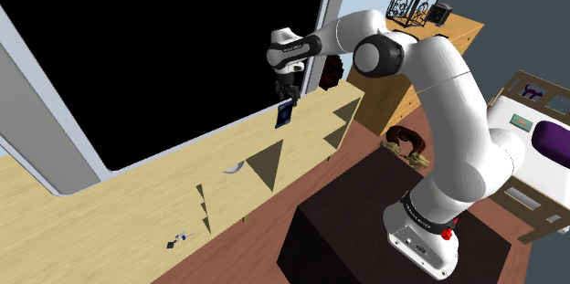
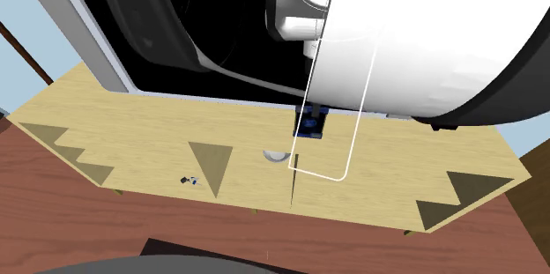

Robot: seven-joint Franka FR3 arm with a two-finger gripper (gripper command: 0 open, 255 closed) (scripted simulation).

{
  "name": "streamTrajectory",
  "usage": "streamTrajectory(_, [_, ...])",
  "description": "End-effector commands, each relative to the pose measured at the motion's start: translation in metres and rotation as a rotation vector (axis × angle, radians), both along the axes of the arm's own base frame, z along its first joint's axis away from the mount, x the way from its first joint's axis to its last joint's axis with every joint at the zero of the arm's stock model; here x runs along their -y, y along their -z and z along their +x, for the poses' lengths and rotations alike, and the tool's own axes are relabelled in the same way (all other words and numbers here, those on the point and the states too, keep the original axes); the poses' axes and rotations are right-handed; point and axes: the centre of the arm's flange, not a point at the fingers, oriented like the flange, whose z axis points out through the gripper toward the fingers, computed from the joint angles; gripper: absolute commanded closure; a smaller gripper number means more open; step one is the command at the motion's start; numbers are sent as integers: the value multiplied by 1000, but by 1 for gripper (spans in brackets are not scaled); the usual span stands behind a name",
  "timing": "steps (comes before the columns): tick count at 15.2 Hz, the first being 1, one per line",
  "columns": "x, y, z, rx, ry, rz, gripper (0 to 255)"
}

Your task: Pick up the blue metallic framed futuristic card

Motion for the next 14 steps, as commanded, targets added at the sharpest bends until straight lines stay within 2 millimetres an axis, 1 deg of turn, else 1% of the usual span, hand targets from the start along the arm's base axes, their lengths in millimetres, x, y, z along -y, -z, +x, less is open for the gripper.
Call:
streamTrajectory(1, [0, 11, 1, 0, 2, 0, 0])
streamTrajectory(3, [0, 22, 1, 0, 2, 0, 0])
streamTrajectory(4, [0, 30, 1, 0, 2, 0, 0])
streamTrajectory(6, [0, 30, 1, 0, 2, 0, 0])
streamTrajectory(7, [1, 30, 1, 0, 2, 0, 255])
streamTrajectory(14, [1, 29, 1, 0, 2, 0, 255])
